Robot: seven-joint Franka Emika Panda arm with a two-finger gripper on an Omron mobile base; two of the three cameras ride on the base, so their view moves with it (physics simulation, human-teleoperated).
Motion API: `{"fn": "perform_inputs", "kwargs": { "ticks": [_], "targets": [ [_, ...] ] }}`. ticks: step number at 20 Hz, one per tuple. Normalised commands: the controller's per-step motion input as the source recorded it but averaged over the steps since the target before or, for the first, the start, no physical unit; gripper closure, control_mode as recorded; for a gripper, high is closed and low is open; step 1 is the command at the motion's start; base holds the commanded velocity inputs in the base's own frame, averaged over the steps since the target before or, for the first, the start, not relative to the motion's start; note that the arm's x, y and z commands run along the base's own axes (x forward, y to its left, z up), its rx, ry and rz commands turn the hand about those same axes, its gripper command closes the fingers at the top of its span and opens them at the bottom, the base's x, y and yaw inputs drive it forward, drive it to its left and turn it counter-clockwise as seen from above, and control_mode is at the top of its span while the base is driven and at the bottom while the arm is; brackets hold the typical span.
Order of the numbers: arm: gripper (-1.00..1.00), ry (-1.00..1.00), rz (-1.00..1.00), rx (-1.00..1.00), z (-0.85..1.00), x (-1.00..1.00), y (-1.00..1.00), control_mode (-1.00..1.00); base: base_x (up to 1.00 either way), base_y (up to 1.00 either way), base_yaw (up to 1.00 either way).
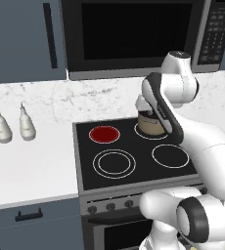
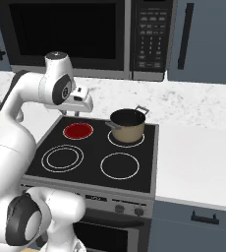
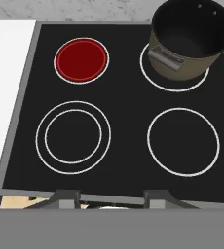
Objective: Turn off the rear left burner of the stove.
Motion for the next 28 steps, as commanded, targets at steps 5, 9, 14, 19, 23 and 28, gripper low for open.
{"fn": "perform_inputs", "kwargs": {
  "ticks": [5, 9, 14, 19, 23, 28],
  "targets": [
    [-1.00, -0.02, 0.00, 0.00, 0.00, -0.29, 0.00, -1.00, 0.00, 0.00, 0.00],
    [-1.00, -0.10, 0.00, 0.00, 0.00, -0.29, 0.00, -1.00, 0.00, 0.00, 0.00],
    [-1.00, -0.03, 0.00, 0.00, 0.00, -0.01, 0.00, -1.00, 0.00, 0.00, 0.00],
    [-1.00, -0.01, 0.00, 0.00, -0.01, 0.00, 0.00, -1.00, 0.00, 0.00, 0.00],
    [-1.00, -0.01, 0.00, 0.00, -0.04, -0.01, -0.02, 1.00, -0.03, -0.31, 0.00],
    [-1.00, 0.00, 0.00, 0.00, 0.00, 0.00, 0.00, 1.00, 0.00, -0.48, 0.00]
  ]
}}
